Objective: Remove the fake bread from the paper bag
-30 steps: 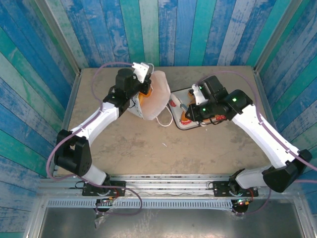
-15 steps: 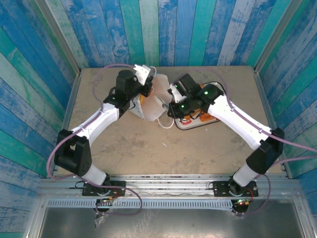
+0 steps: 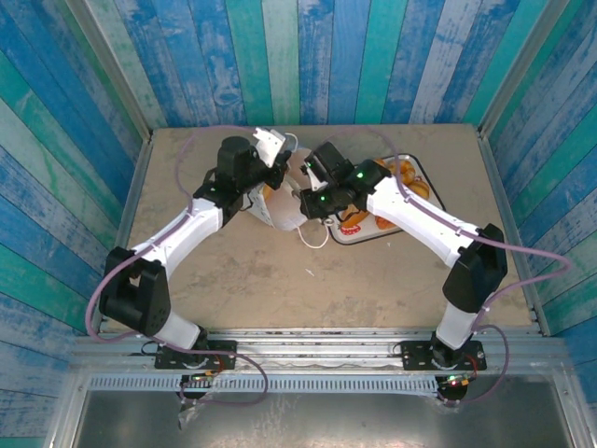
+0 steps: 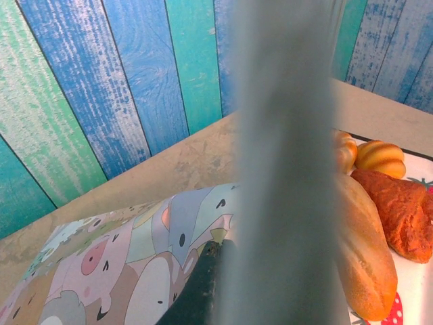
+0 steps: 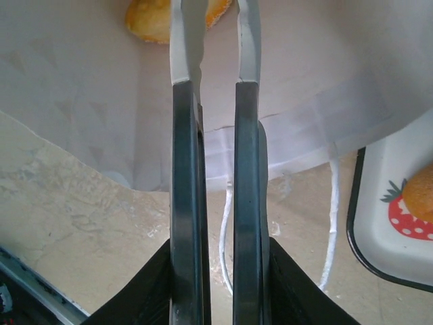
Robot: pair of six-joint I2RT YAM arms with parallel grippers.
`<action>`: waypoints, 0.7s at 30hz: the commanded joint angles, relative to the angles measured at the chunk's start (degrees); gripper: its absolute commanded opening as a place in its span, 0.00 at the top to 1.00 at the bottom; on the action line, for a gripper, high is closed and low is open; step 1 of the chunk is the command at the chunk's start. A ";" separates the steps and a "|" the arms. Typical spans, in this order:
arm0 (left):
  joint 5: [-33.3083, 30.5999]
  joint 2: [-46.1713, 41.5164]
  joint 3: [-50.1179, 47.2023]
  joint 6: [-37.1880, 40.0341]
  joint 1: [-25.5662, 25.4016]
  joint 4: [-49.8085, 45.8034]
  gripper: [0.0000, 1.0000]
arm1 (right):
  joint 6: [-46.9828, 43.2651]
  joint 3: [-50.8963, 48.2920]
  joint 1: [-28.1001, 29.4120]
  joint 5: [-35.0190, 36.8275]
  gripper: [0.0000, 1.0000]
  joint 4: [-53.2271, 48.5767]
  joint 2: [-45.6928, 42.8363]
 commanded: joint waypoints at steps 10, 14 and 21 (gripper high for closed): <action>3.54 -6.19 -2.33 0.50 -0.11 1.70 0.99 | 10.35 -6.85 -0.07 -10.74 0.61 11.85 3.23; 3.87 -6.35 -2.58 0.39 -0.11 1.68 0.99 | 11.70 -7.41 -0.64 -13.09 0.58 13.61 4.60; 4.03 -7.36 -3.74 0.02 -0.07 1.75 0.99 | 14.16 -7.94 -1.82 -15.19 0.55 16.34 6.58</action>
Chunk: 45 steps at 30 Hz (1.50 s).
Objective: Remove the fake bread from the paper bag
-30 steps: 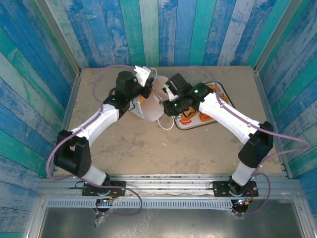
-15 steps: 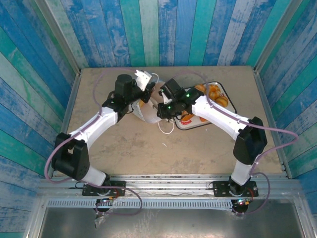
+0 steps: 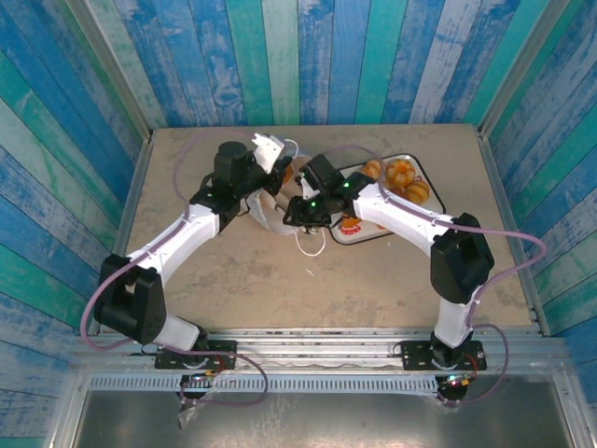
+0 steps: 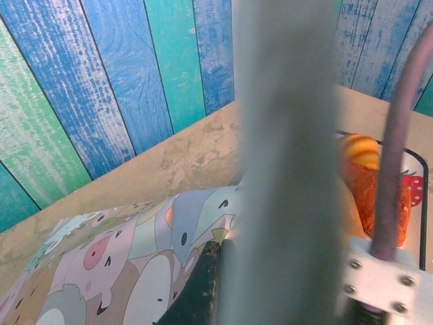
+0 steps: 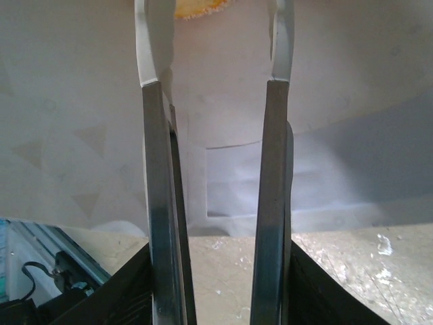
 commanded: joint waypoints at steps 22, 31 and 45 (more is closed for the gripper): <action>2.69 -5.19 -1.32 -0.84 -0.07 1.33 0.99 | 7.39 -0.66 -2.17 -6.40 0.47 12.27 7.35; 3.40 -5.33 -1.54 -0.97 -0.14 1.32 0.99 | 8.52 -1.29 -2.45 -7.94 0.47 16.78 8.36; 1.14 -4.98 -1.28 -2.36 -0.15 1.52 0.99 | 5.92 -0.11 -2.38 -4.59 0.71 12.06 7.20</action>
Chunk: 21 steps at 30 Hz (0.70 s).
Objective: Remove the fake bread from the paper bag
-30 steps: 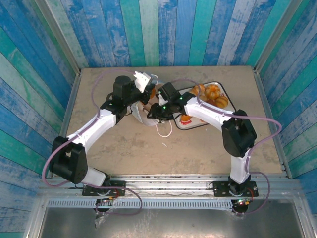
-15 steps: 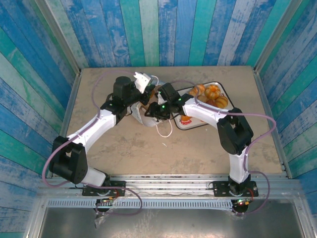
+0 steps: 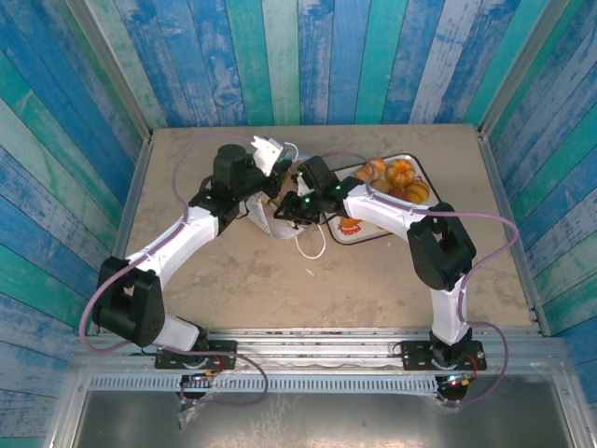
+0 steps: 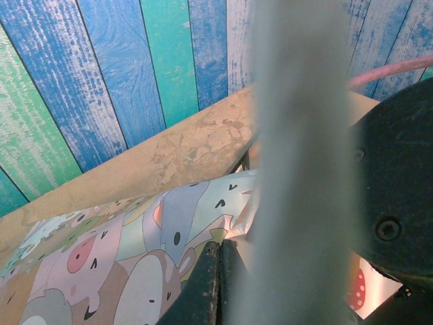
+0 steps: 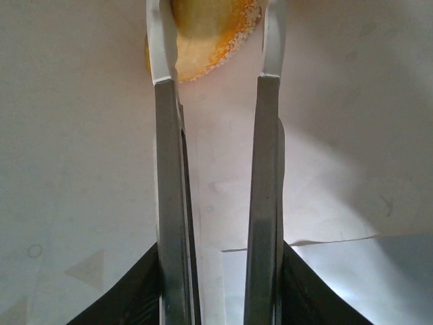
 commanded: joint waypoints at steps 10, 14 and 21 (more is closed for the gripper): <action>-7.48 -4.23 0.19 -3.68 -0.09 2.07 0.99 | -9.16 0.65 1.16 11.26 0.81 -10.79 -8.76; -11.57 -3.87 0.45 -5.61 -0.06 2.04 0.99 | -11.57 -0.20 1.54 15.33 0.84 -14.25 -13.00; -18.92 -3.34 2.01 -8.77 -0.11 1.92 0.97 | -14.54 -1.78 1.66 19.63 0.84 -19.99 -21.07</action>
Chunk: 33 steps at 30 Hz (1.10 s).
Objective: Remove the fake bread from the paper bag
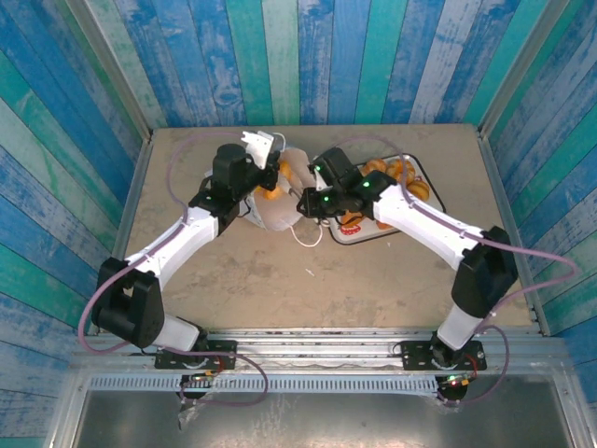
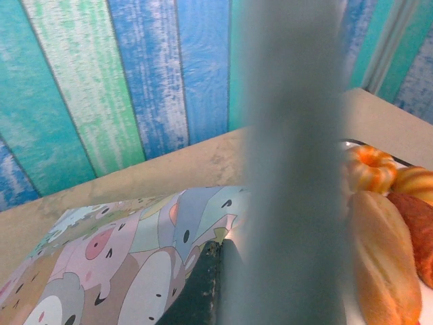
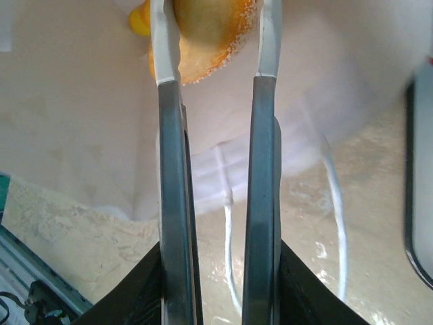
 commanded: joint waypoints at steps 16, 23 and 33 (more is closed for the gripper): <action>-9.66 -1.18 3.16 -5.78 0.02 -1.53 0.99 | -8.02 -2.46 -1.23 18.31 0.81 -18.73 -18.71; -8.81 -2.22 2.86 -5.27 0.02 -1.96 0.99 | -8.20 -3.14 -4.74 20.11 0.80 -21.78 -18.96; -9.97 -4.61 1.35 -4.77 0.02 -1.88 0.99 | -13.50 4.01 -5.11 25.88 0.79 -27.80 -9.67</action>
